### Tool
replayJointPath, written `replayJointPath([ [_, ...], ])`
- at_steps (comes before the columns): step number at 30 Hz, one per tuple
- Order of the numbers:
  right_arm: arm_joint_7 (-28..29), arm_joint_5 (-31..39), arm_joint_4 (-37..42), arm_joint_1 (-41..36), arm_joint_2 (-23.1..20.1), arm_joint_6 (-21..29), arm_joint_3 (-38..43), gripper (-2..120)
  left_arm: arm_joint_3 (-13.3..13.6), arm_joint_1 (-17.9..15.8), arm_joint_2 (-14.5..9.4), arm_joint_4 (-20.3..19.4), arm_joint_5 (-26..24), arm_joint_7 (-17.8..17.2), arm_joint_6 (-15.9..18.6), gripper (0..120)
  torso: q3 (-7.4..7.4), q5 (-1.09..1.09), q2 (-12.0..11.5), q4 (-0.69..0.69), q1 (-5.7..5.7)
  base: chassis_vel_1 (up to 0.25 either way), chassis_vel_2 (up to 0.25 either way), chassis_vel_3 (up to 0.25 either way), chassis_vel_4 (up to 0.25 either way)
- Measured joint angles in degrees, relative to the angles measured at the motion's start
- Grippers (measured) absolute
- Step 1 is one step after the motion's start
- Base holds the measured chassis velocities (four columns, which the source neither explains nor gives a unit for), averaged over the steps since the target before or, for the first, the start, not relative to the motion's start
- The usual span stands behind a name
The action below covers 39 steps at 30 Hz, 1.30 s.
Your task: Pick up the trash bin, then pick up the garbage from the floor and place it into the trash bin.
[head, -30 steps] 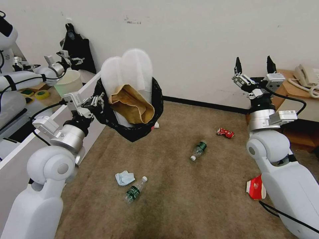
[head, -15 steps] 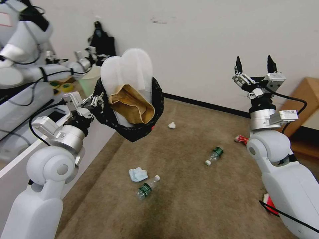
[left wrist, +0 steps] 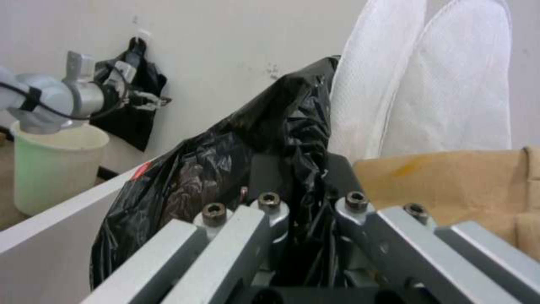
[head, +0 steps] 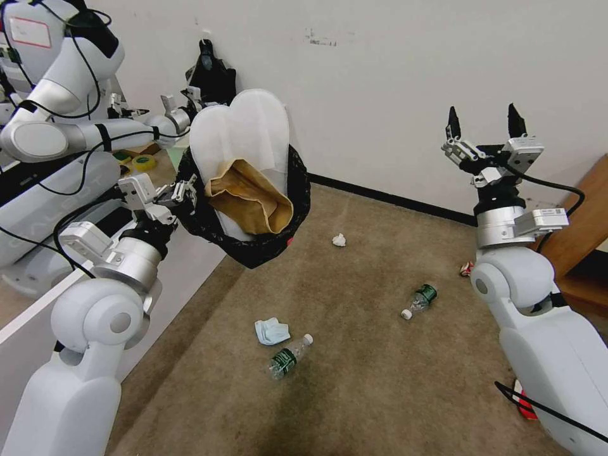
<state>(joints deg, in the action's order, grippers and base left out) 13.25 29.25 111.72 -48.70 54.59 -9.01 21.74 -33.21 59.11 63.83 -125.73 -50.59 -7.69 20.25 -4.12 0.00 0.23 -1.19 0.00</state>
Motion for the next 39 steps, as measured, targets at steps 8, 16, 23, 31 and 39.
replayJointPath([
  [8, -7.2, 4.8, -0.6, -0.3, -3.1, 6.6, -4.9, 100, 0.6, -0.2, -0.2, -0.4, -0.1, 0.7, -0.1, 3, 0.0, 0.0, 0.0, 0.0, 0.0, 0.0, 0.0, 0.0, 0.0],
  [16, -14.9, 6.7, -0.4, 0.2, -5.6, 15.5, -9.8, 100, 2.6, -2.2, 0.2, 0.9, -0.1, 0.8, -0.1, 3, 0.0, 0.0, 0.0, -0.04, 0.0, 0.0, 0.0, 0.0, 0.0],
  [23, -21.9, 7.4, 0.0, 2.0, -6.2, 27.4, -14.3, 100, 2.7, -2.3, 0.5, 0.9, -0.1, 0.9, -0.1, 3, 0.0, -0.01, 0.0, 0.0, 0.0, 0.0, 0.0, 0.0, 0.0],
  [31, -28.8, 5.2, -0.8, 3.0, -6.4, 36.9, -16.3, 100, 3.0, -2.3, 0.8, 1.4, 0.4, 1.1, -0.1, 3, 0.0, 0.0, 0.0, -0.01, 0.0, 0.0, 0.0, 0.0, 0.0],
  [39, -45.5, -2.4, -5.0, 9.3, -5.4, 44.4, -21.1, 100, 3.6, -2.4, 1.2, 2.0, 1.0, 1.4, -0.1, 3, 0.0, -0.01, 0.0, 0.01, 0.0, 0.0, 0.0, 0.0, 0.0],
])
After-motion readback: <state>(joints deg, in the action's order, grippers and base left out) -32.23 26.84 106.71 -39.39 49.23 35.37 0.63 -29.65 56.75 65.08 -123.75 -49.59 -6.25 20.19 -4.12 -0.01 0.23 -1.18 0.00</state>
